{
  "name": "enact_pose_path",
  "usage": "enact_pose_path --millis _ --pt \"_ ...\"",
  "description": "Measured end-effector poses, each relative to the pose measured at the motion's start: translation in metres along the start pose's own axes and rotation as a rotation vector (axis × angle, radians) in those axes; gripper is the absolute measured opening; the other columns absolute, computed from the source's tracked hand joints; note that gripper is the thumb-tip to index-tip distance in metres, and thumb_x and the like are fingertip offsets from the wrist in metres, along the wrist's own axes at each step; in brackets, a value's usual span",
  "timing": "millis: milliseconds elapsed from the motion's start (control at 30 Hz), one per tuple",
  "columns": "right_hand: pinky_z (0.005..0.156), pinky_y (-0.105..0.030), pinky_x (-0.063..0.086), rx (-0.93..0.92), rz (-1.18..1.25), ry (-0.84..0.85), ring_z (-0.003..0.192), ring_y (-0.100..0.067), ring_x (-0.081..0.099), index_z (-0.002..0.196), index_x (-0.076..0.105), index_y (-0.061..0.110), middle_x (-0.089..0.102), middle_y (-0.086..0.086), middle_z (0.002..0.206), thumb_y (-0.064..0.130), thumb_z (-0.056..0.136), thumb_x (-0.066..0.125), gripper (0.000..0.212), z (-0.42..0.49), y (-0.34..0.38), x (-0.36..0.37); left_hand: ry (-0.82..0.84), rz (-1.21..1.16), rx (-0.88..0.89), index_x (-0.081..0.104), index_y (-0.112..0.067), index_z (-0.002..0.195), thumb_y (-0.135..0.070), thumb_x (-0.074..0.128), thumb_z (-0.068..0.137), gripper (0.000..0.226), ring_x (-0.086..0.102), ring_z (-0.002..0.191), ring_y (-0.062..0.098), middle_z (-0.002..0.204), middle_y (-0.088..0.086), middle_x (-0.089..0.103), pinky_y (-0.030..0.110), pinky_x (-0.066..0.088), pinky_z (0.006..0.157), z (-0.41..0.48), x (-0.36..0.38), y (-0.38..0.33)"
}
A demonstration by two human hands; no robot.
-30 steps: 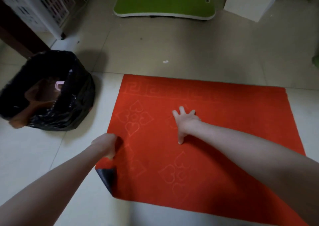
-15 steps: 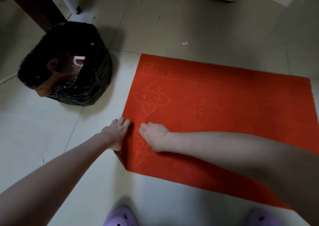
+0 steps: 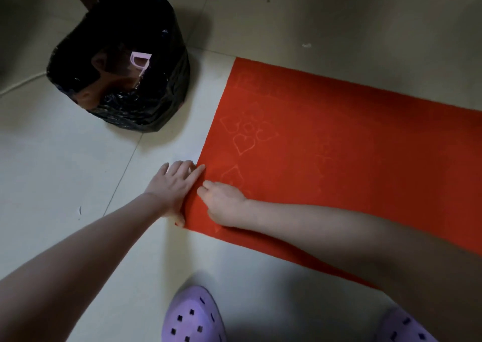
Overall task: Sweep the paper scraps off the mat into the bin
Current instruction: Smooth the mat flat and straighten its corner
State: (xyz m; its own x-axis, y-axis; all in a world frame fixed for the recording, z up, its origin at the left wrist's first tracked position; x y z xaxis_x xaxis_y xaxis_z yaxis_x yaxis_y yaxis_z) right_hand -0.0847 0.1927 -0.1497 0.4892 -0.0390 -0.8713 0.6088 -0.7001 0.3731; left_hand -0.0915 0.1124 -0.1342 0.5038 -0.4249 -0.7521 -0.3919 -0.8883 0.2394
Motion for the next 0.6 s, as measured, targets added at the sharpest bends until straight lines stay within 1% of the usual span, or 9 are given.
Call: enact_pose_path --millis 67,133,200,233,300,400,433,500,600 --pt "0.082 -0.041 0.046 -0.034 0.069 0.025 0.105 -0.033 0.055 0.114 0.052 0.01 0.05 -0.012 0.115 0.012 0.086 0.056 0.028 -0.003 0.005 0.005 -0.035 -0.077 -0.064 0.022 -0.019 0.14 -0.06 0.08 0.044 0.119 0.037 0.124 0.021 0.131 0.002 0.033 0.03 0.035 0.101 -0.006 0.001 0.006" --pt "0.086 -0.041 0.045 -0.057 0.12 0.038 0.11 -0.031 0.052 0.119 0.051 0.013 0.047 -0.009 0.118 0.016 0.087 0.06 0.033 -0.005 0.008 0.001 0.021 -0.206 -0.174 0.041 -0.02 0.123 -0.053 0.083 0.05 0.09 0.05 0.112 0.02 0.118 0.001 0.047 0.029 0.042 0.089 -0.011 0.016 0.014" --pt "0.087 -0.041 0.045 -0.051 0.12 0.057 0.112 -0.03 0.052 0.125 0.049 0.017 0.045 -0.007 0.12 0.018 0.088 0.062 0.039 -0.001 0.004 0.0 0.124 -0.477 -0.28 0.058 -0.019 0.103 -0.039 0.084 0.056 0.058 0.061 0.099 0.021 0.098 0.001 0.059 0.028 0.048 0.075 -0.012 0.028 0.017" --pt "0.087 -0.041 0.046 -0.061 0.109 0.063 0.112 -0.03 0.052 0.127 0.049 0.019 0.044 -0.007 0.12 0.018 0.088 0.061 0.04 -0.002 0.005 0.001 0.148 -0.609 -0.338 0.064 -0.017 0.093 -0.035 0.083 0.058 0.043 0.062 0.089 0.02 0.085 0.001 0.06 0.025 0.048 0.066 -0.011 0.033 0.019" --pt "0.085 -0.042 0.048 -0.081 0.1 0.063 0.111 -0.029 0.052 0.128 0.051 0.022 0.043 -0.006 0.121 0.017 0.09 0.059 0.04 -0.003 0.008 0.004 0.181 -0.8 -0.426 0.068 -0.012 0.083 -0.031 0.08 0.062 0.031 0.058 0.071 0.019 0.069 0.001 0.059 0.023 0.042 0.053 -0.01 0.038 0.022" --pt "0.067 -0.038 0.046 -0.138 0.018 0.036 0.11 -0.025 0.05 0.126 0.051 0.026 0.042 -0.003 0.123 0.011 0.091 0.053 0.039 -0.008 0.013 0.006 0.227 -1.024 -0.52 0.069 -0.009 0.075 -0.017 0.075 0.065 0.014 0.06 0.053 0.018 0.058 0.002 0.062 0.02 0.046 0.05 -0.014 0.048 0.018" --pt "0.061 -0.035 0.041 -0.167 -0.038 0.036 0.108 -0.023 0.05 0.128 0.05 0.028 0.042 -0.002 0.123 0.008 0.09 0.052 0.042 -0.009 0.016 0.008 0.219 -1.017 -0.537 0.067 -0.01 0.07 -0.014 0.073 0.066 0.008 0.061 0.048 0.017 0.054 0.002 0.062 0.019 0.046 0.049 -0.015 0.051 0.019" --pt "0.055 -0.032 0.034 -0.208 -0.166 0.065 0.106 -0.021 0.05 0.133 0.044 0.028 0.041 -0.001 0.126 0.007 0.089 0.052 0.05 -0.011 0.021 0.014 0.191 -0.956 -0.549 0.062 -0.011 0.062 -0.014 0.07 0.07 0.012 0.058 0.039 0.011 0.047 0.0 0.061 0.017 0.046 0.046 -0.017 0.053 0.02" --pt "0.053 -0.03 0.033 -0.231 -0.257 0.068 0.106 -0.02 0.049 0.139 0.037 0.027 0.039 0.001 0.13 0.02 0.089 0.059 0.056 -0.015 0.022 0.017 0.291 -0.871 -0.535 0.061 -0.01 0.059 -0.015 0.07 0.074 0.019 0.058 0.037 0.009 0.038 -0.003 0.058 0.016 0.046 0.046 -0.024 0.062 0.017"
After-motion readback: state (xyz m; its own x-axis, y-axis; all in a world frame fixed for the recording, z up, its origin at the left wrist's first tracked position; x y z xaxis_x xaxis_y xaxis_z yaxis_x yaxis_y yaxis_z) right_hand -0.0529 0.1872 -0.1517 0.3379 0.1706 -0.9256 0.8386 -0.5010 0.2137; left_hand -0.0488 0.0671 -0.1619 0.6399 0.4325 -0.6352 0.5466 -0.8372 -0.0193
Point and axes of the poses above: each hand's wrist, its own z-axis towards the middle knuckle, its own x-axis out of the palm, y = z × x, the point moved 8 cm from there along z, towards the middle knuckle
